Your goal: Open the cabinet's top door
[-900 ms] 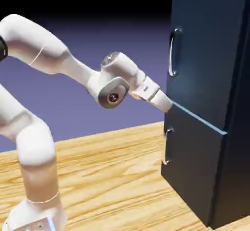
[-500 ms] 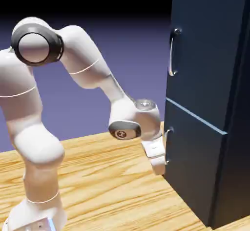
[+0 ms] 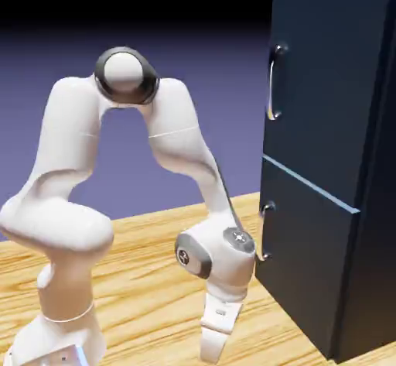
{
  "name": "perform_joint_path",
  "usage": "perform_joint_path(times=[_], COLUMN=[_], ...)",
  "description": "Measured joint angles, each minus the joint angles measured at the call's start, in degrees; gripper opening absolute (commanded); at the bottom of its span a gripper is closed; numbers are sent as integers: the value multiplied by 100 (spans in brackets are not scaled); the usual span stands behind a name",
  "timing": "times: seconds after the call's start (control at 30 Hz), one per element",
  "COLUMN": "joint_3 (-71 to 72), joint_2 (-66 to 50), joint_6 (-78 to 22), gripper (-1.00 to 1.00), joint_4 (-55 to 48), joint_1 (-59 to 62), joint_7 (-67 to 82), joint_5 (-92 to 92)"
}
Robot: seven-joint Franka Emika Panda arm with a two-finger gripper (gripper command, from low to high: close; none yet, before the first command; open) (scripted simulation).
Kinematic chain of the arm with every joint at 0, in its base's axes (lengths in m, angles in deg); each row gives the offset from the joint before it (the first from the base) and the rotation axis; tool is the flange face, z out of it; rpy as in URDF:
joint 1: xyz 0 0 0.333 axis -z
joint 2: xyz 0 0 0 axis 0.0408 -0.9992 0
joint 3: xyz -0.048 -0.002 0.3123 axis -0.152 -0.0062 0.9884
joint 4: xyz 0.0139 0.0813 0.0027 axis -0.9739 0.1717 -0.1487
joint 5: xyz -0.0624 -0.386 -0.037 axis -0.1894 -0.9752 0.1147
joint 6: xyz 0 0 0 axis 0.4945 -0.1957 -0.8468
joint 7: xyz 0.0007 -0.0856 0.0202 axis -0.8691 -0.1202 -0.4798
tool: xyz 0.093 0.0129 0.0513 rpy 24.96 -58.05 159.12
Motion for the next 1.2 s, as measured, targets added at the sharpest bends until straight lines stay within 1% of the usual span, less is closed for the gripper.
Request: perform_joint_path(times=[1.13, 1.2], joint_3=[-6857, -6990], joint_2=[-7061, -7198], joint_6=[-2711, -2764], gripper=[0, 0], joint_4=[-398, -406], joint_1=[-5307, -5410], joint_7=[2906, 2963], joint_5=[6802, 6934])
